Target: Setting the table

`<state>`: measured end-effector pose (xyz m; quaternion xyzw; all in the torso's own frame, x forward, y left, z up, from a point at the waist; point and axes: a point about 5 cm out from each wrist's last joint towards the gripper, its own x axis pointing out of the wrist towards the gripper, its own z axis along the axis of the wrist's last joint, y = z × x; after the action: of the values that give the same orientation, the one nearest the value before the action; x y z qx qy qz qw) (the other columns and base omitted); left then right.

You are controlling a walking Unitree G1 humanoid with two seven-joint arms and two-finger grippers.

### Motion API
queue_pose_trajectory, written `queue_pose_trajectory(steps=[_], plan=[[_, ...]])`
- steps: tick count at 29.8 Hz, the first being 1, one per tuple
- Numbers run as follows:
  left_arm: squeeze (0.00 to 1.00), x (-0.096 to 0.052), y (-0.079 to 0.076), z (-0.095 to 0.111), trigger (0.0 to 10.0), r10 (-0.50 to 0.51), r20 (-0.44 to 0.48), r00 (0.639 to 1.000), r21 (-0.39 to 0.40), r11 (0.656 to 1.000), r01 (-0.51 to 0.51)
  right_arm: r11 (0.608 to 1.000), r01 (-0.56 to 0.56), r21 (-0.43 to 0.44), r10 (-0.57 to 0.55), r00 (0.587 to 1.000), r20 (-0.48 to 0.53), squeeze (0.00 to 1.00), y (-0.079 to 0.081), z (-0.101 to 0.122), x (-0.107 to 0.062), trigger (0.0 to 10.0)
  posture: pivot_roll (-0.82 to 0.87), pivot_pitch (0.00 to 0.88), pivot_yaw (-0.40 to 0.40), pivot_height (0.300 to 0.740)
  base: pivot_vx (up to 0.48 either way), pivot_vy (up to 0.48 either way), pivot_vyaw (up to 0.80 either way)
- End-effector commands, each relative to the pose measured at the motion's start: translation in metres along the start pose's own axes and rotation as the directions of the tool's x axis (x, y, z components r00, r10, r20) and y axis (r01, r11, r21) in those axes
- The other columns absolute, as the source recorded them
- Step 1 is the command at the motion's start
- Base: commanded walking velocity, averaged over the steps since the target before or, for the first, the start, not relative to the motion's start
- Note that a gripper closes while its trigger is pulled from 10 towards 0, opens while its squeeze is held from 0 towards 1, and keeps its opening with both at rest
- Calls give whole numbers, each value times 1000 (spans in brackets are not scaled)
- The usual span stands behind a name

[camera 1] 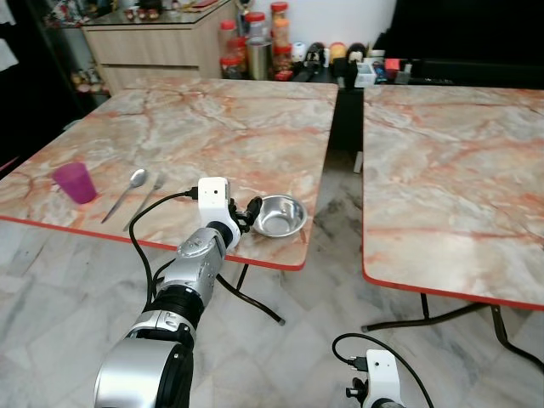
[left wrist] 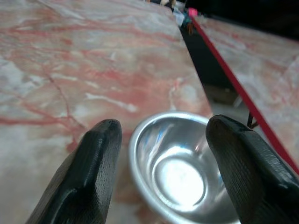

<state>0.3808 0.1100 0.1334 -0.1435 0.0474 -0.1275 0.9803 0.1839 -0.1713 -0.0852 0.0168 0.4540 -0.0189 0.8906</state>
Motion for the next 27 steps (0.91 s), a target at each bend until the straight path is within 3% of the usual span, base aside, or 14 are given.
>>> queue_pose_trajectory(steps=[1, 10, 23, 27], plan=[[0, -1, 9, 8, 10000, 36, 46, 998, -1, 999, -36, 1000, -7, 7, 6, 1000, 15, 0, 2, 2, 0, 10000, -2, 0, 51, 724, 0, 0, 0], [0, -10, 34, 12, 10000, 125, 90, 988, -9, 992, -125, 1000, -14, -6, 15, 1000, 20, 0, 3, 6, 1, 10000, 6, 0, 39, 724, 290, 0, 0], [0, -12, 40, 20, 10000, 144, 130, 981, -6, 989, -145, 1000, -15, -18, 15, 1000, 22, 0, 2, 8, 1, 10000, 11, 0, 28, 720, 345, 0, -38], [0, -15, 46, 21, 10000, 148, 147, 978, -14, 989, -147, 1000, -21, -19, 22, 1000, 17, 0, 3, 8, 2, 10000, 11, 0, 27, 720, 0, 0, 0]])
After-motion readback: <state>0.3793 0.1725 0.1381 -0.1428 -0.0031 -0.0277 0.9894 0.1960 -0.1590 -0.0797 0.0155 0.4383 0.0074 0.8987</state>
